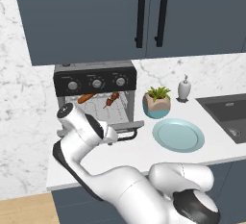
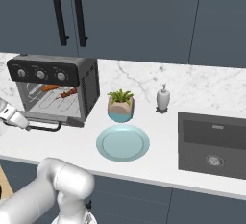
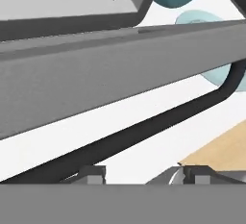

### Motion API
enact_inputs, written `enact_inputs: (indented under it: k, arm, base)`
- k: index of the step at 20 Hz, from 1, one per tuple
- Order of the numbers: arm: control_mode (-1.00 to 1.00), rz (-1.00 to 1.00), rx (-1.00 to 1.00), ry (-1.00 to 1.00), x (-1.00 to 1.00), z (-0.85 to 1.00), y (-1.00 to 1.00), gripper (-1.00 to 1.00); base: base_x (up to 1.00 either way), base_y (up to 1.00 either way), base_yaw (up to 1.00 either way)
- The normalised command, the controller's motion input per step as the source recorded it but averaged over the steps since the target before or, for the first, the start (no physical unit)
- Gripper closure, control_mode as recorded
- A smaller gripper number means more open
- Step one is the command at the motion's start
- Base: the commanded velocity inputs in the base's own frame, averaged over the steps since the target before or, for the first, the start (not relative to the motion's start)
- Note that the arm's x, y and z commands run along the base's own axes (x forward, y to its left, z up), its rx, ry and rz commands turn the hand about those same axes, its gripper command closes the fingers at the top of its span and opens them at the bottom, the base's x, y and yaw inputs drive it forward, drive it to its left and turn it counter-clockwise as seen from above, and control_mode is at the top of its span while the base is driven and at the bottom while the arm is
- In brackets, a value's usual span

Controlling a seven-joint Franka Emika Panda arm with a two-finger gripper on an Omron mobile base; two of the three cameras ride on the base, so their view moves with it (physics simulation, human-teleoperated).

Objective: Pick up the kebab skewer and baguette bread, and place them inside the toaster oven. Close the toaster oven door and start by setting the timer.

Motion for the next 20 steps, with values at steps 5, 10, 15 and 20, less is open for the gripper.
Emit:
enact_inputs:
  k: [5,10,15,20]
  arm:
    - [-1.00,0.00,0.07,-0.38,0.70,0.00,-0.08,-1.00]
    - [-1.00,0.00,0.08,-0.37,0.78,0.00,-0.15,-1.00]
    - [-1.00,0.00,0.12,-0.24,0.71,0.05,-0.09,-1.00]
    - [-1.00,0.00,0.11,-0.17,0.27,0.00,0.00,-1.00]
  base:
    - [0.00,0.00,0.00]
    - [0.00,0.00,0.00]
    - [0.00,0.00,0.00]
    - [0.00,0.00,0.00]
